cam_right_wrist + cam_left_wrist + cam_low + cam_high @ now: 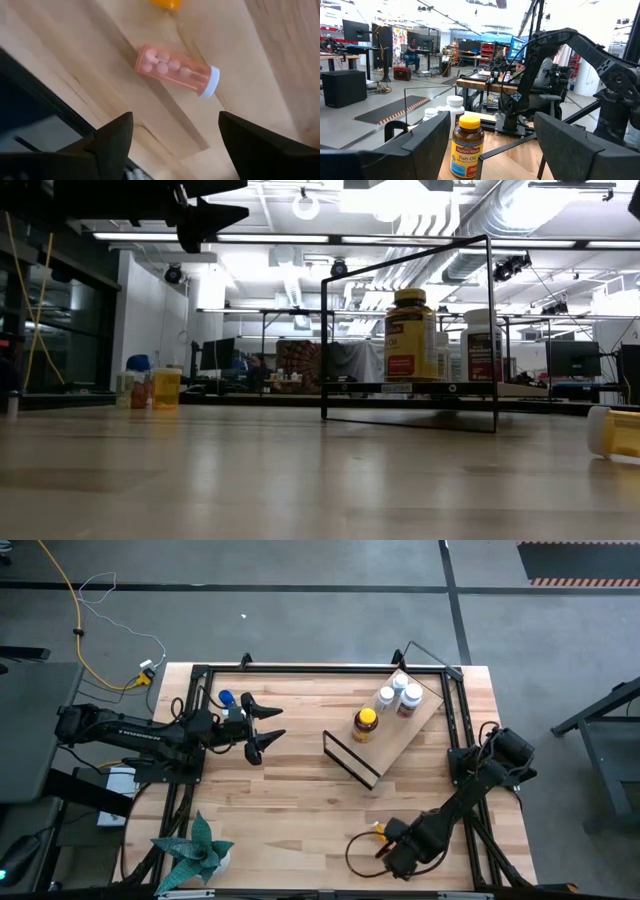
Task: Pick and place medicine bottles onto shelf by color
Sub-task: Put the red pill bottle on the shelf
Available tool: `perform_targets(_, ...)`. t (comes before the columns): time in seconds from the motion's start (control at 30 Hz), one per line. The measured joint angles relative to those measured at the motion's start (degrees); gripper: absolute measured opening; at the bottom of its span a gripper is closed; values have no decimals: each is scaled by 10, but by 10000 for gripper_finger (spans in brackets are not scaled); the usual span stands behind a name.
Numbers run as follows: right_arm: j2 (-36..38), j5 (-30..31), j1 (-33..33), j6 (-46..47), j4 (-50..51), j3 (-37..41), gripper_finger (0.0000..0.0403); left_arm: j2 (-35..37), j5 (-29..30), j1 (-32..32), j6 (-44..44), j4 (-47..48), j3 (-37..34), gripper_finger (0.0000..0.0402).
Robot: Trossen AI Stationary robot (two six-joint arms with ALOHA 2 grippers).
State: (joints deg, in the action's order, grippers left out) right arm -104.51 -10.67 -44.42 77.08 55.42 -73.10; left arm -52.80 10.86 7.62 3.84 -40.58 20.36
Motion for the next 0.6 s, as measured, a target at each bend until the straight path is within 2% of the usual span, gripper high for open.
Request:
perform_targets(0.3, 0, 85, -11, -327, -3, 0, 282, 0, 0, 0, 0, 0, 0, 278)
perform_targets(0.37, -1, 102, -14, -358, -4, 0, 282, 0, 0, 0, 0, 0, 0, 278)
perform_targets(0.6, -30, 100, -29, -393, -20, 0, 282, 0, 0, 0, 0, 0, 0, 278)
